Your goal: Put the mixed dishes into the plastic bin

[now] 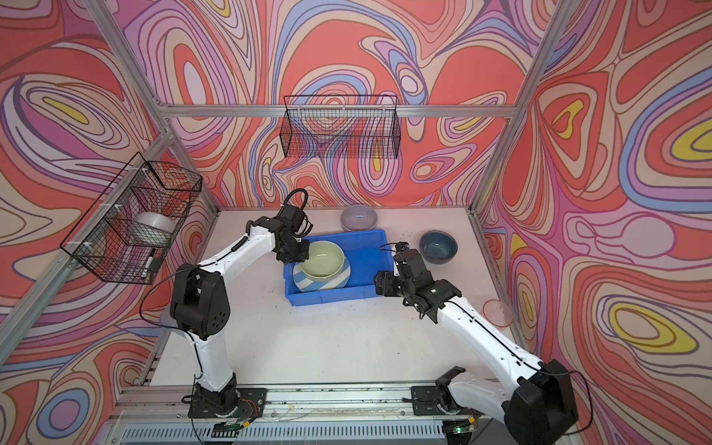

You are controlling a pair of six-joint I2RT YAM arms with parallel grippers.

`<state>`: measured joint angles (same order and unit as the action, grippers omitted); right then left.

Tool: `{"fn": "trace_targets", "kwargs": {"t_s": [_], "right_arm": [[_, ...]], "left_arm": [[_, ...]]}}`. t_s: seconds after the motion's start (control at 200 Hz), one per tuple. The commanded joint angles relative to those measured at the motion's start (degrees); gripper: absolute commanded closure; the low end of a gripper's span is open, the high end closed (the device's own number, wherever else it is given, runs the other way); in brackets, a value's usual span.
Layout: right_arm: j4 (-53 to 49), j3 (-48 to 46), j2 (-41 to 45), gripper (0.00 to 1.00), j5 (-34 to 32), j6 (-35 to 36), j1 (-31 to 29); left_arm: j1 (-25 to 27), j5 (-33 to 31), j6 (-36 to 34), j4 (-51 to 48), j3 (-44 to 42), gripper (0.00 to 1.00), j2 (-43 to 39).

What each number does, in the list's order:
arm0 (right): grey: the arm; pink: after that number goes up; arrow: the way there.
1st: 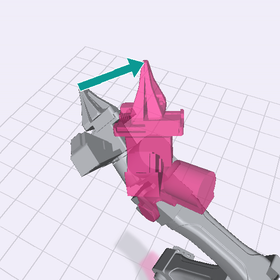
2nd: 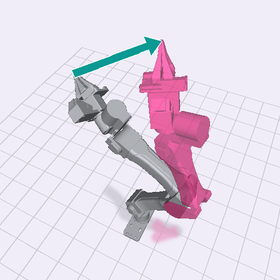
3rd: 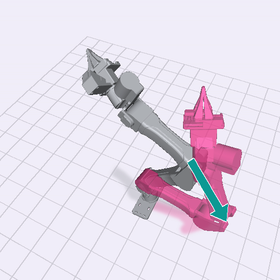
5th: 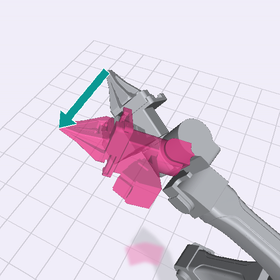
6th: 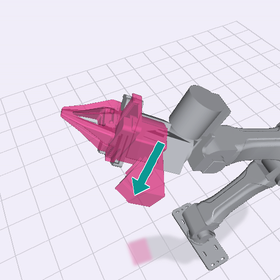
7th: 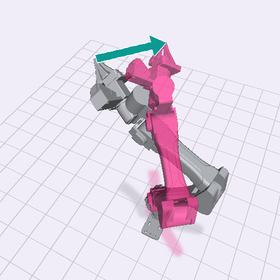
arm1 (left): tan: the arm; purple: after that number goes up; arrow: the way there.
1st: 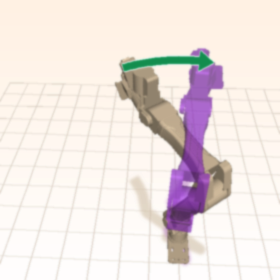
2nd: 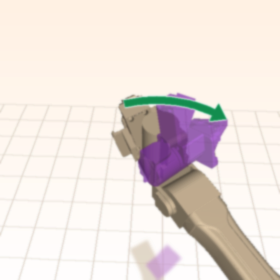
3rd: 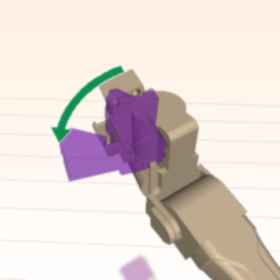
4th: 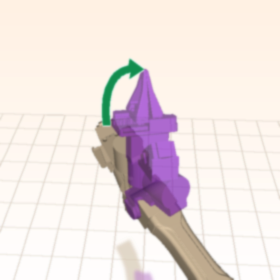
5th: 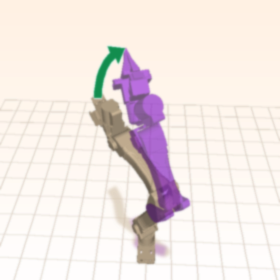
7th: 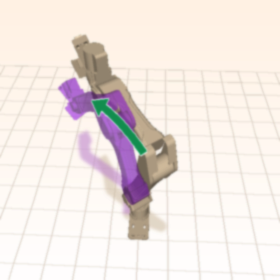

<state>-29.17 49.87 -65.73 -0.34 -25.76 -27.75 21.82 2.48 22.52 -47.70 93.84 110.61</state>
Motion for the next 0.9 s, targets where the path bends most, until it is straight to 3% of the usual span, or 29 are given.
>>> {"fn": "trace_targets", "kwargs": {"t_s": [0.0,0.135,0.235,0.361,0.606,0.897], "right_arm": [[-0.1,0.7,-0.9,0.23,-2.3,0.6,0.3],[-1.0,1.8,-2.3,0.23,-3.8,1.1,0.8],[-1.8,3.0,-4.4,0.23,-4.0,1.7,2.4],[-1.7,4.8,-7.8,0.33,-2.7,3.9,4.5],[-2.4,10.4,-16.3,0.48,-1.7,7.6,6.6],[-2.8,12.5,-22.4,0.54,-0.2,7.6,7.0]], "left_arm": [[0.3,-1.1,-0.6,-0.4,0.8,0.72,-3.1],[0.3,-3.1,-0.4,-1.4,0.0,0.67,-6.5],[0.3,-4.6,0.1,-0.8,-3.0,0.55,-11.2],[0.2,-5.6,0.2,0.3,-8.4,0.45,-18.0],[-0.7,-3.0,-1.7,-1.6,-19.4,0.48,-25.2],[-0.8,3.6,-0.7,5.0,-28.6,0.58,-25.8]]}}
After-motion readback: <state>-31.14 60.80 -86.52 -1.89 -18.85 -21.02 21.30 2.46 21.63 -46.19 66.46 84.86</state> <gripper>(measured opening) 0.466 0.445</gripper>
